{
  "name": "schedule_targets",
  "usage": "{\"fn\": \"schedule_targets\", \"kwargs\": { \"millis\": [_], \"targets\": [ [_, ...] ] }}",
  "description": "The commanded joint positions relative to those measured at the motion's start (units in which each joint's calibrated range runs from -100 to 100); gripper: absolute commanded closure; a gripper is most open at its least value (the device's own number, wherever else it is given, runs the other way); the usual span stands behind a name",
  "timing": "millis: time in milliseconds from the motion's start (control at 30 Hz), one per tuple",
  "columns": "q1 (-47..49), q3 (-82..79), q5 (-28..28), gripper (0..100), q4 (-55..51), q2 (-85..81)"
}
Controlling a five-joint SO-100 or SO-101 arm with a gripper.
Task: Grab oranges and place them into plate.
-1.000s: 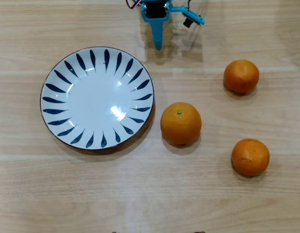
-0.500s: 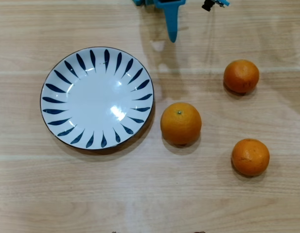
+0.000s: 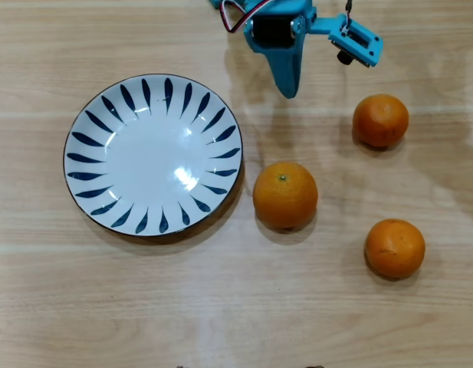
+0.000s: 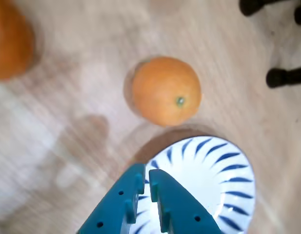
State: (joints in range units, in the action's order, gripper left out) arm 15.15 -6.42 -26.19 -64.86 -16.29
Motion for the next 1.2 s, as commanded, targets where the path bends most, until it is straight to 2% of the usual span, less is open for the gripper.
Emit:
{"fn": "schedule_targets", "kwargs": {
  "millis": [0, 167, 233, 300, 333, 367, 533, 700, 933, 1167],
  "targets": [
    [0.8, 9.5, -10.5, 98, -3.9, 2.3],
    [3.0, 10.5, -11.9, 98, -1.9, 4.8],
    [3.4, 10.0, -14.7, 96, -1.1, 5.6],
    [3.8, 8.9, -16.6, 90, -1.0, 6.0],
    [4.7, 8.3, -17.4, 81, -0.8, 6.2],
    [4.9, 8.1, -17.6, 78, 0.0, 6.4],
    [5.4, 2.8, -17.7, 70, 11.0, 6.5],
    [5.5, -6.4, -18.0, 67, 24.4, 5.6],
    [5.0, -20.0, -23.1, 67, 39.5, 4.0],
    [3.6, -22.1, -23.1, 67, 49.8, 4.3]
  ]
}}
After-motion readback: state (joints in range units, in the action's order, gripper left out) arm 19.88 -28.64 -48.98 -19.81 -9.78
